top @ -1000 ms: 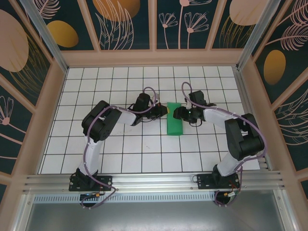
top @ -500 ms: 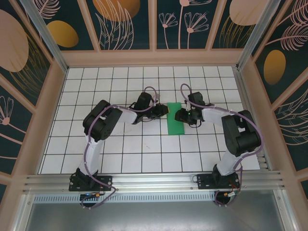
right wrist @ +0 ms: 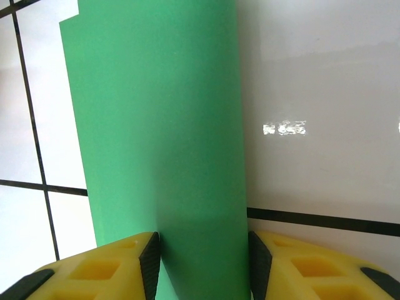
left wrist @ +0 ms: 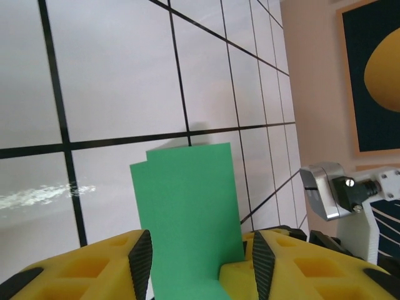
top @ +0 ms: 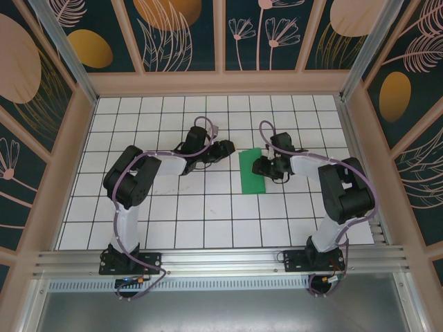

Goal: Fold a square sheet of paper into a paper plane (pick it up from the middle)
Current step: First fold in half a square sheet of paper at the center of the table.

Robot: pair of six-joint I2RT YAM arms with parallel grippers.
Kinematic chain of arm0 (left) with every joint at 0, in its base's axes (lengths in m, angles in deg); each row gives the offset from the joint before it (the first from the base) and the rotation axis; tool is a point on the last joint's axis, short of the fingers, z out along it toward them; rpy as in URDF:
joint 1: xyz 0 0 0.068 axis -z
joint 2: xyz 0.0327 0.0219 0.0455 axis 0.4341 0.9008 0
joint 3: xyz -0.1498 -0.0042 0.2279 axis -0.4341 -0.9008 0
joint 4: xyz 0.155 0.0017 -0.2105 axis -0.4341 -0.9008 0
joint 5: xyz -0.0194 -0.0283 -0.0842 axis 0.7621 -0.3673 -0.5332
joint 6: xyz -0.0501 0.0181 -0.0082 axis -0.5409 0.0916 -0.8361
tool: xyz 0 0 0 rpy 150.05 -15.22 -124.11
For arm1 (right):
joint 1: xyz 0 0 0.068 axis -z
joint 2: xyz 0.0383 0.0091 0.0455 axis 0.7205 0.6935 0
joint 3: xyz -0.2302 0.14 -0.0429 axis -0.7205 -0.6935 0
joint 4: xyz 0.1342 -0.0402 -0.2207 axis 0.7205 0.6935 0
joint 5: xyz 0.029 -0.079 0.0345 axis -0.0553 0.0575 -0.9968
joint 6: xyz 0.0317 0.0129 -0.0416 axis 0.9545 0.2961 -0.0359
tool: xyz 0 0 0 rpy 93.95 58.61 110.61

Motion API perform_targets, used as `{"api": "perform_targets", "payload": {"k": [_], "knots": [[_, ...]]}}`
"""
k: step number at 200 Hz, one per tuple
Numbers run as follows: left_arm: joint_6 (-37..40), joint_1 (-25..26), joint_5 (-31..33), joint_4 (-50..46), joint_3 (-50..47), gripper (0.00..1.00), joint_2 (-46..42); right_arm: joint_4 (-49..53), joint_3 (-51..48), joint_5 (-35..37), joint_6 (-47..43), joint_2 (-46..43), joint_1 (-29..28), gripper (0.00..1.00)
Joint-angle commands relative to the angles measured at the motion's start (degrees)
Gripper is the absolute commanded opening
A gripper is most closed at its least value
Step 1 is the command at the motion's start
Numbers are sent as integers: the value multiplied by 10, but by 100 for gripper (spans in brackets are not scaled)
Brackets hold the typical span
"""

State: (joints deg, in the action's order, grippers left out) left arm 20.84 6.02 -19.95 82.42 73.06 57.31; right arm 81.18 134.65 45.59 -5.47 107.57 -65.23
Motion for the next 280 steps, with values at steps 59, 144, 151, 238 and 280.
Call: {"api": "perform_targets", "payload": {"k": [59, 144, 151, 238, 280], "knots": [[47, -1, 36, -44, -4, 52, -17, 45, 4, 51, -61, 54, -18, 47], [46, 0, 25, -45, 9, 51, -7, 50, 12, 56, -67, 69, -26, 50], [44, 1, 23, -46, 11, 51, -5, 51, 13, 57, -67, 71, -26, 50], [35, 7, -2, -38, 28, 49, 18, 52, 13, 58, -72, 82, -30, 51], [34, 16, -11, -41, 42, 47, 34, 53, 14, 68, -75, 87, -35, 51]]}}
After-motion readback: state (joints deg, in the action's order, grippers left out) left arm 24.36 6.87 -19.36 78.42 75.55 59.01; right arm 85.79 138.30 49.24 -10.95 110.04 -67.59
